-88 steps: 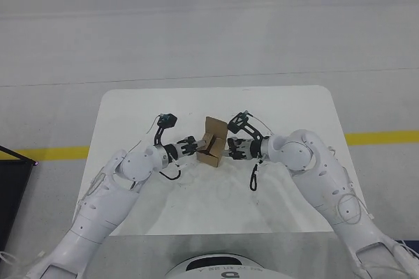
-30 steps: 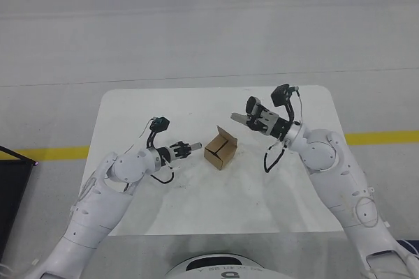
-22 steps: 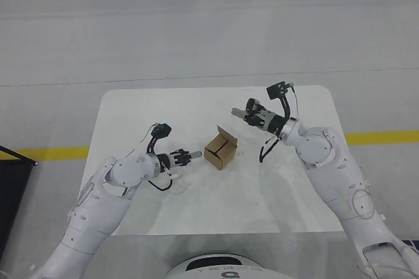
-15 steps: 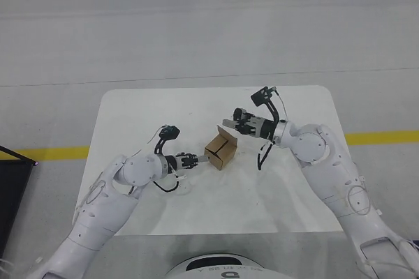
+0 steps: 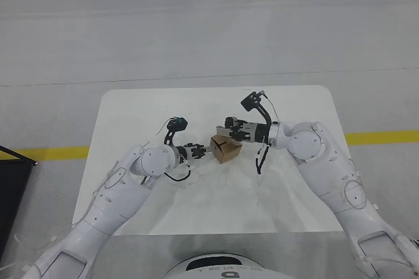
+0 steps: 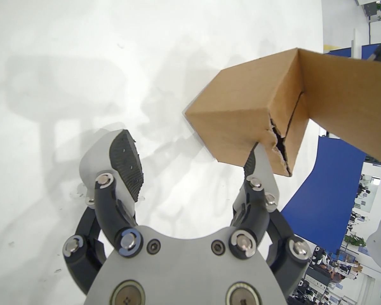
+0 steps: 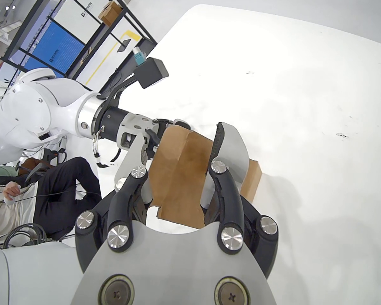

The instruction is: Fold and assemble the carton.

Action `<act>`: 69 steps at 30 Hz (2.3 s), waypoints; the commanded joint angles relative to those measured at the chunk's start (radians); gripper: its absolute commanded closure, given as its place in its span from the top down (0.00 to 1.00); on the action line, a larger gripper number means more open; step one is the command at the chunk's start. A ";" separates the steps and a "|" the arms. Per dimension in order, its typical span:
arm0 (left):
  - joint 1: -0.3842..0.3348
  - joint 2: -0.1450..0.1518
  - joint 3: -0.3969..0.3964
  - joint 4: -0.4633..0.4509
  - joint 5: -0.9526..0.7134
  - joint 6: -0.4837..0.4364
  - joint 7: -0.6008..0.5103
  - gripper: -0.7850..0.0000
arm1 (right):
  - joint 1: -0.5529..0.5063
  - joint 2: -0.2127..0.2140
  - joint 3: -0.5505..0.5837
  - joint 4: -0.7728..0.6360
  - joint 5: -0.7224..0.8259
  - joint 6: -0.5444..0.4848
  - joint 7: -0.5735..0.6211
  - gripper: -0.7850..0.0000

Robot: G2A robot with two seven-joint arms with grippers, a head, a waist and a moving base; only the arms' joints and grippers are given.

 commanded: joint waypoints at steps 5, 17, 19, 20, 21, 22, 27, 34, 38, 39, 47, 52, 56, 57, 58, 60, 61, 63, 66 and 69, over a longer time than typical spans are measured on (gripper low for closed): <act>0.005 -0.001 -0.008 0.001 -0.003 -0.013 0.014 0.99 | 0.020 -0.004 -0.022 0.014 0.035 0.001 0.021 0.65; 0.012 -0.003 -0.009 -0.005 0.007 -0.021 0.009 1.00 | -0.030 0.005 0.074 -0.006 0.001 -0.113 -0.250 0.87; 0.009 -0.005 -0.006 -0.003 0.009 -0.018 0.011 1.00 | -0.067 0.014 0.117 -0.009 -0.036 -0.068 -0.288 0.92; 0.008 -0.006 -0.006 -0.002 0.009 -0.017 0.011 1.00 | -0.082 0.018 0.133 -0.011 -0.051 -0.037 -0.287 0.93; 0.007 -0.006 -0.006 -0.002 0.010 -0.016 0.012 1.00 | -0.093 0.022 0.147 -0.012 -0.062 -0.005 -0.278 0.93; 0.006 -0.007 -0.005 -0.001 0.011 -0.016 0.012 1.00 | -0.101 0.025 0.161 -0.014 -0.073 0.028 -0.271 0.93; 0.004 -0.010 -0.001 -0.004 0.015 -0.011 0.012 1.00 | -0.111 0.033 0.165 -0.031 -0.135 0.154 -0.171 0.81; 0.009 -0.012 -0.002 -0.010 0.022 -0.010 0.015 1.00 | -0.041 0.020 0.063 -0.016 -0.219 0.287 -0.025 0.55; 0.012 -0.011 -0.010 -0.011 0.027 -0.009 0.017 1.00 | -0.007 0.010 0.015 0.006 -0.242 0.319 0.013 0.43; 0.013 -0.011 -0.014 -0.011 0.026 -0.009 0.018 1.00 | 0.000 0.008 0.008 0.012 -0.244 0.324 0.019 0.42; 0.048 0.001 -0.068 -0.040 0.019 -0.014 0.024 1.00 | -0.011 0.009 0.017 0.000 -0.236 0.270 -0.038 0.48; 0.075 0.007 -0.086 -0.071 0.017 -0.027 0.004 0.98 | -0.055 0.023 0.058 -0.022 -0.226 0.215 -0.030 0.48; 0.076 0.007 -0.073 -0.075 0.037 -0.016 -0.020 0.97 | -0.081 0.035 0.083 -0.032 -0.206 0.144 0.018 0.49; 0.073 0.006 -0.069 -0.073 0.038 -0.014 -0.020 0.96 | -0.082 0.036 0.086 -0.033 -0.204 0.136 0.027 0.49; 0.070 0.005 -0.065 -0.071 0.039 -0.012 -0.019 0.95 | -0.083 0.037 0.087 -0.035 -0.203 0.132 0.032 0.48; 0.064 0.002 -0.060 -0.066 0.041 -0.006 -0.017 0.95 | -0.080 0.038 0.077 -0.042 -0.206 0.123 0.052 0.47; 0.060 0.001 -0.057 -0.064 0.045 -0.002 -0.016 0.94 | -0.076 0.037 0.069 -0.043 -0.211 0.123 0.066 0.48; 0.056 0.000 -0.053 -0.061 0.048 0.003 -0.013 0.94 | -0.064 0.035 0.047 -0.039 -0.220 0.139 0.093 0.49; 0.053 -0.002 -0.050 -0.058 0.050 0.006 -0.012 0.94 | -0.035 0.028 0.011 -0.022 -0.239 0.183 0.126 0.59; 0.057 -0.001 -0.066 -0.061 0.041 0.005 -0.003 0.94 | -0.017 0.022 -0.010 -0.014 -0.241 0.197 0.117 0.57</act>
